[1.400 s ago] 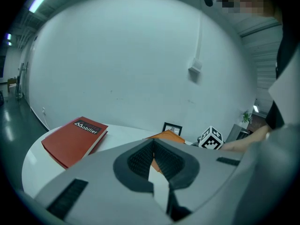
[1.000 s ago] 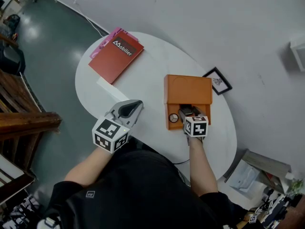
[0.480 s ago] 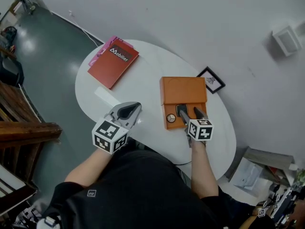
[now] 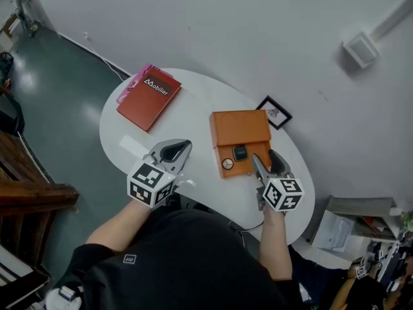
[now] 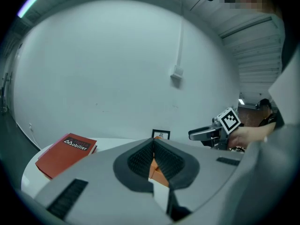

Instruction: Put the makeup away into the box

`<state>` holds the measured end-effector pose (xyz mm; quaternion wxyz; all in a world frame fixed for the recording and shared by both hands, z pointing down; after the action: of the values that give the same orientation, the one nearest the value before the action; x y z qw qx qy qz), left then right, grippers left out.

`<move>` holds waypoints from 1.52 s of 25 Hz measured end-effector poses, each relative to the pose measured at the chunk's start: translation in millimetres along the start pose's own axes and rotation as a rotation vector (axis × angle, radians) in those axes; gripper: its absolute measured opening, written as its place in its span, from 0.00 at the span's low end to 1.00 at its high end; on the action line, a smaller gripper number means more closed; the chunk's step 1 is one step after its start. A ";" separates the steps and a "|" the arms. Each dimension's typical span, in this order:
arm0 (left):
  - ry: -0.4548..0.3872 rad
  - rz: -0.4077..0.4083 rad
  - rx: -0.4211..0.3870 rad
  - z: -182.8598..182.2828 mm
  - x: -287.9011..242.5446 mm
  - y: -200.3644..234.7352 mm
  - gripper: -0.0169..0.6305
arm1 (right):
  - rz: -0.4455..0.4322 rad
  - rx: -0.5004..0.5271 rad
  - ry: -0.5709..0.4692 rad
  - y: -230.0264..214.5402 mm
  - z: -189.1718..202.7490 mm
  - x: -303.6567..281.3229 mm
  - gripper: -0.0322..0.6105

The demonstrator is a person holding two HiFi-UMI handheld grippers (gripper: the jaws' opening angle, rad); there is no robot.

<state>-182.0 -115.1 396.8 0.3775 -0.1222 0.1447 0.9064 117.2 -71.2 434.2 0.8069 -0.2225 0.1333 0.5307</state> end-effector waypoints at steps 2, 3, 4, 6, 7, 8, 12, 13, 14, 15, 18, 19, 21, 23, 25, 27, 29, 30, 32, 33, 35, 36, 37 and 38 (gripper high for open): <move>-0.009 0.021 -0.013 -4.7 0.9 1.1 0.05 | 0.005 0.006 -0.039 14.3 -6.9 11.2 0.48; -0.017 0.031 -0.024 -7.5 1.9 1.5 0.05 | 0.013 0.007 -0.058 20.3 -9.7 17.1 0.47; -0.027 0.039 -0.037 -10.5 3.6 1.9 0.05 | 0.026 0.006 -0.077 25.4 -12.2 22.9 0.43; -0.048 0.046 -0.063 -15.5 9.5 3.7 0.05 | 0.050 -0.001 -0.116 34.9 -16.4 33.1 0.24; -0.056 0.045 -0.074 -16.9 13.0 5.8 0.05 | 0.054 -0.002 -0.133 40.0 -18.5 36.4 0.23; -0.062 0.041 -0.082 -17.5 16.1 8.7 0.05 | 0.054 0.003 -0.151 45.3 -20.7 38.7 0.21; -0.072 0.003 -0.059 -15.1 27.7 17.4 0.05 | 0.018 0.056 -0.209 63.6 -28.5 45.0 0.14; -0.073 -0.011 -0.048 -15.3 30.5 17.7 0.05 | -0.005 0.069 -0.223 67.3 -30.9 45.7 0.13; -0.073 -0.025 -0.041 -16.0 32.3 17.9 0.05 | -0.036 0.078 -0.238 70.9 -33.7 45.4 0.12; -0.070 -0.040 -0.037 -16.2 33.2 18.0 0.05 | -0.073 0.085 -0.251 74.6 -36.3 44.2 0.11; -0.049 -0.074 -0.029 -9.9 30.9 17.2 0.05 | -0.181 0.120 -0.272 85.0 -40.5 39.1 0.11; -0.038 -0.080 -0.031 -6.2 28.4 16.7 0.05 | -0.204 0.138 -0.277 87.6 -40.5 37.1 0.11; -0.017 -0.092 -0.032 1.6 23.3 15.4 0.05 | -0.233 0.154 -0.278 91.3 -37.3 32.7 0.11; 0.006 -0.104 -0.024 11.1 19.5 13.6 0.05 | -0.260 0.143 -0.265 94.8 -28.8 27.4 0.11; 0.041 -0.117 -0.029 23.2 14.9 13.0 0.05 | -0.289 0.124 -0.239 98.4 -18.1 21.1 0.11; 0.091 -0.126 -0.040 37.2 7.6 13.2 0.05 | -0.317 0.102 -0.215 100.0 -9.1 16.2 0.11; 0.146 -0.120 -0.036 53.4 -0.6 13.7 0.05 | -0.335 0.081 -0.195 99.1 -1.5 13.6 0.11; 0.173 -0.112 -0.022 61.8 -4.6 14.3 0.05 | -0.341 0.069 -0.185 97.9 2.5 12.4 0.11; 0.221 -0.096 0.008 78.9 -12.3 16.2 0.05 | -0.350 0.035 -0.165 95.2 11.6 9.3 0.11; 0.244 -0.092 0.013 87.5 -15.9 17.4 0.05 | -0.353 0.015 -0.155 94.0 16.4 8.0 0.11; 0.282 -0.084 0.015 104.2 -23.5 18.9 0.06 | -0.356 -0.019 -0.138 92.5 25.2 6.9 0.11; 0.301 -0.080 0.017 112.6 -28.0 19.4 0.12 | -0.356 -0.029 -0.132 92.1 28.8 7.0 0.11; 0.324 -0.078 0.019 121.3 -32.9 20.3 0.18 | -0.354 -0.036 -0.127 92.1 31.8 7.4 0.11; 0.351 -0.077 0.020 130.2 -38.0 21.7 0.20 | -0.351 -0.041 -0.123 92.3 34.1 8.2 0.11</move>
<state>-186.2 -108.1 533.9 0.3823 -0.2800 0.2125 0.8546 35.3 -16.4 440.0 0.8890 -0.2262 0.0320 0.3968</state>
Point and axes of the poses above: the fingertips, and each gripper's own axes: x backward along the fingers, y to its left, z out of its underside, the point moved 7 cm from there along x, backward along the fingers, and after that the axes turned 6 degrees about -z, right-handed, at the moved point
